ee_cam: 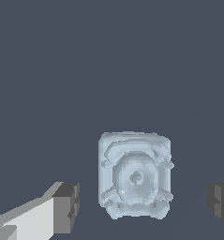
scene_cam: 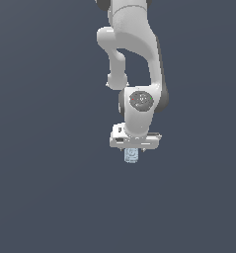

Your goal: Pick up the object and move it to a goal position.

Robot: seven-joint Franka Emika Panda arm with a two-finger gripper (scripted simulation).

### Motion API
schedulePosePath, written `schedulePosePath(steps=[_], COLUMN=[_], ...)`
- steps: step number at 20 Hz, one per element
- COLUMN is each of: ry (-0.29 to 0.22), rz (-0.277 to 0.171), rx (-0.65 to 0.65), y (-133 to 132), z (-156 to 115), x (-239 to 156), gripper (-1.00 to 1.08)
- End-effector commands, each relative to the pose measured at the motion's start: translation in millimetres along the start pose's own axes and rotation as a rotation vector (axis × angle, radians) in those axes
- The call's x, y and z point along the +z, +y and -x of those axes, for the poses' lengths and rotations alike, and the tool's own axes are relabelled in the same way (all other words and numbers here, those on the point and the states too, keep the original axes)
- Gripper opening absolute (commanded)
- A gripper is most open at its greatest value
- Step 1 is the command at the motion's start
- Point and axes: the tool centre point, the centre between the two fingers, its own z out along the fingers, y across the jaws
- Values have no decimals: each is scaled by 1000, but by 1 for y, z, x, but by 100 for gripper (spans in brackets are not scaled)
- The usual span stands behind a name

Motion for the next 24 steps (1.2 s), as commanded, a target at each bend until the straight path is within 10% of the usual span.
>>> schedulePosePath(steps=[1,12,13,24], ry=[-1,0,0,1], rz=[0,1,1,1], rx=[1,3,3,4], y=[0,0,0,0], z=[1,0,0,0], x=[9,46,46,45], gripper=[100,100,-100,-100])
